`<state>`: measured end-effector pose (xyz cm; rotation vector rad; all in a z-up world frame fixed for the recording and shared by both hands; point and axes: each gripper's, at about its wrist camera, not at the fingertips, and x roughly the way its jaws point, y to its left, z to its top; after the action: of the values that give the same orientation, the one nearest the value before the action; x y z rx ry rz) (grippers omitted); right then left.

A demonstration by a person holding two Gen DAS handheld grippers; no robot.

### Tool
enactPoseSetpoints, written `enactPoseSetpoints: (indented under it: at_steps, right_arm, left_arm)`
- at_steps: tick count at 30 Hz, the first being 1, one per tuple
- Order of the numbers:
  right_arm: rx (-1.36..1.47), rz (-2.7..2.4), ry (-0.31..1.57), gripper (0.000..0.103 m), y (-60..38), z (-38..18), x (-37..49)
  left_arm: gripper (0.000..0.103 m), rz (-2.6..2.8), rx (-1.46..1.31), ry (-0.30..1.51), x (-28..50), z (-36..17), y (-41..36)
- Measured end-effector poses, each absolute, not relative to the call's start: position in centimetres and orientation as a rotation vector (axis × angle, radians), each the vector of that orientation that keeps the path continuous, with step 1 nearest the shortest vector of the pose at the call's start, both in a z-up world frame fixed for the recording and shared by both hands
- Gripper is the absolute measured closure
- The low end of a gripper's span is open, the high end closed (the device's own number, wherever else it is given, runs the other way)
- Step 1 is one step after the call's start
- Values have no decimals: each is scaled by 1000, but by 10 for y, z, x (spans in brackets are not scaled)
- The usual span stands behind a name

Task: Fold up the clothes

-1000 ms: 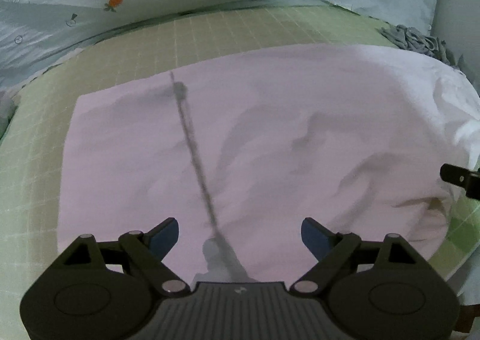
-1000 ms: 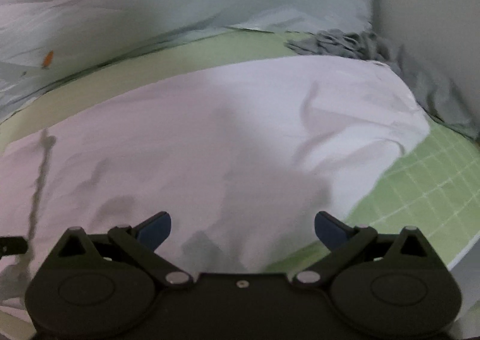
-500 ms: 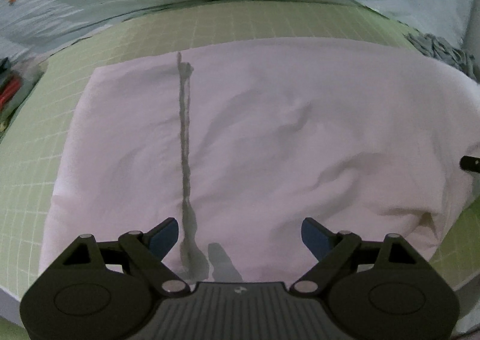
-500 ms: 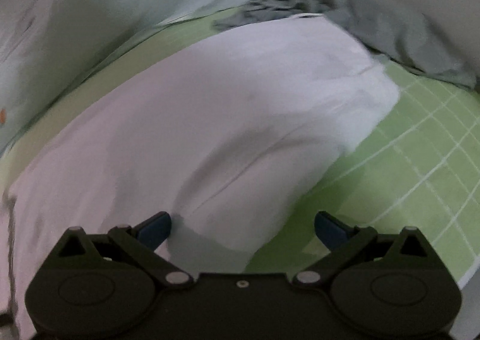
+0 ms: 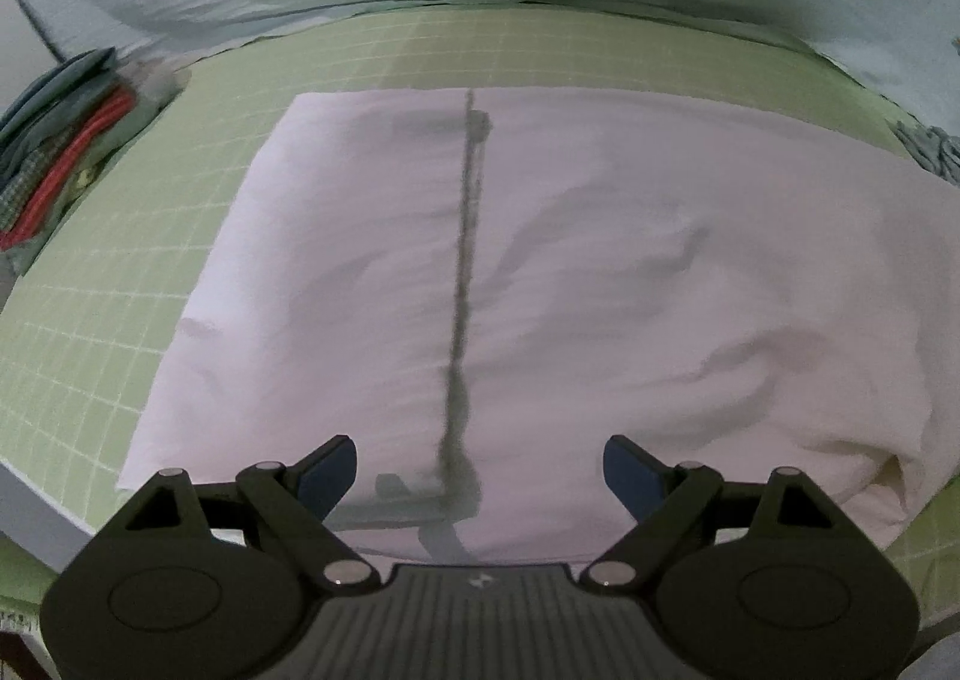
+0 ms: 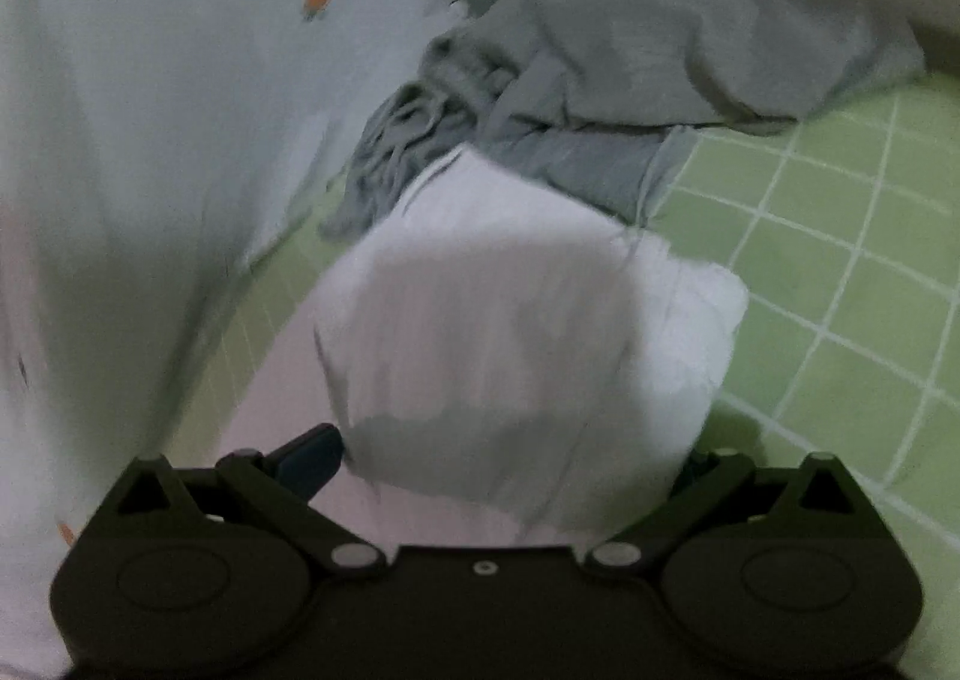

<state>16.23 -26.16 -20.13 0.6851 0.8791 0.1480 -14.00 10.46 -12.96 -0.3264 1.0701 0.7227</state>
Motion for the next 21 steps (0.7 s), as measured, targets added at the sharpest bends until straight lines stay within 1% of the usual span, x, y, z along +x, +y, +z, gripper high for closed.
enactPoseSetpoints:
  at_steps: [1, 2, 3, 4, 5, 6, 7, 8, 11, 17, 21]
  right_arm:
    - [711, 156, 875, 1, -264, -203, 167]
    - [692, 159, 876, 11, -263, -201, 168]
    - [672, 161, 877, 23, -262, -199, 168]
    - [652, 164, 878, 41, -261, -197, 169]
    - [632, 166, 879, 53, -259, -196, 170]
    - [594, 171, 858, 61, -254, -189, 166]
    - [557, 176, 837, 73, -248, -183, 162]
    - [519, 180, 816, 77, -243, -177, 158]
    - [361, 226, 731, 82, -211, -149, 143]
    - [50, 392, 576, 83, -117, -98, 91]
    - [-94, 518, 523, 83, -50, -90, 43]
  left_arm:
    - [13, 726, -333, 1068, -142, -129, 107]
    - [13, 728, -339, 1065, -145, -129, 109]
    - [13, 728, -344, 1062, -147, -129, 112]
    - [13, 729, -347, 1060, -149, -129, 115]
    - [13, 732, -348, 1061, -150, -129, 119]
    - [13, 734, -349, 1063, -153, -128, 124]
    - [13, 736, -349, 1065, -155, -128, 129]
    - [13, 738, -351, 1064, -157, -127, 134]
    - [13, 731, -381, 1044, -165, -123, 153]
    - [13, 703, -371, 1054, -177, -126, 177]
    - [13, 678, -359, 1061, -186, -127, 192]
